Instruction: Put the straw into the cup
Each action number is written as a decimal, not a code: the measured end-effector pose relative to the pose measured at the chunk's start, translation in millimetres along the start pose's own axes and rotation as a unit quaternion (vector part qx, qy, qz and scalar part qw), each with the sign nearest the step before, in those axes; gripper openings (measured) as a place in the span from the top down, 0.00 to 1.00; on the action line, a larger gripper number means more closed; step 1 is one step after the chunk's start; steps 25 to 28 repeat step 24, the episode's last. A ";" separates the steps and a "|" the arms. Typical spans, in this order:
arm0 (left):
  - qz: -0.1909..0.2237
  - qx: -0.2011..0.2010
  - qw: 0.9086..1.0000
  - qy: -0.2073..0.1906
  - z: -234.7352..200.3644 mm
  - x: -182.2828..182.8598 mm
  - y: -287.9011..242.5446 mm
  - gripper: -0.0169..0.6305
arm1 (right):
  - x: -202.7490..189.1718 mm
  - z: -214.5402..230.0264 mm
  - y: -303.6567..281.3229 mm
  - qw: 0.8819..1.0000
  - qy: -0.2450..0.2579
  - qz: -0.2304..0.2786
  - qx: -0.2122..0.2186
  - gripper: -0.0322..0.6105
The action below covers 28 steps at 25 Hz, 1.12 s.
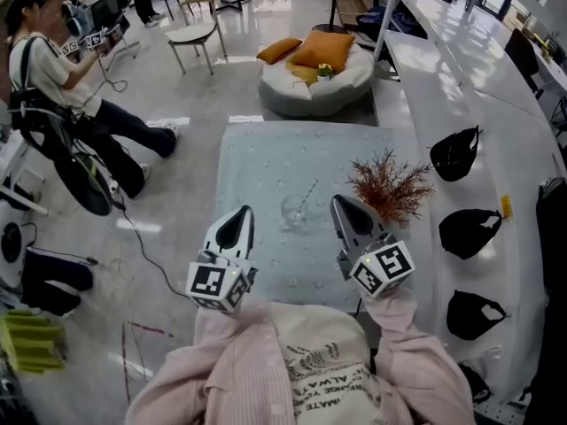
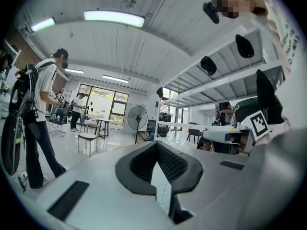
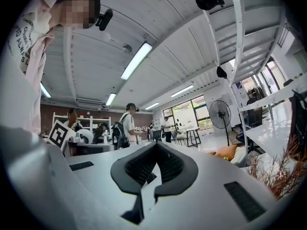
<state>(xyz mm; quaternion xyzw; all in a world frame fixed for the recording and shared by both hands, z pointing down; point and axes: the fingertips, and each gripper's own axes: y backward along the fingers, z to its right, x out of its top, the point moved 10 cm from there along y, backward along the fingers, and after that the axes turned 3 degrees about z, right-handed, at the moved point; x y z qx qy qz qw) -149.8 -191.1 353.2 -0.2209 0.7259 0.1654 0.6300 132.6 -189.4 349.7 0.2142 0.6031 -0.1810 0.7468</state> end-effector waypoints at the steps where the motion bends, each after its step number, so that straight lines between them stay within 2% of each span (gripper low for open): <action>1: 0.000 0.002 1.000 -0.001 -0.4 0.3 0.6 0.97 | 0.8 -0.7 0.3 1.000 0.004 0.000 0.000 0.95; 6: 0.000 0.010 1.000 -0.005 -1.8 -0.5 2.9 0.97 | 1.8 -2.6 2.3 1.000 0.018 -0.002 -0.004 0.95; 28: -0.011 0.025 1.000 -0.009 -5.9 -5.0 10.4 0.98 | -0.5 -5.1 7.2 1.000 0.008 -0.003 -0.019 0.95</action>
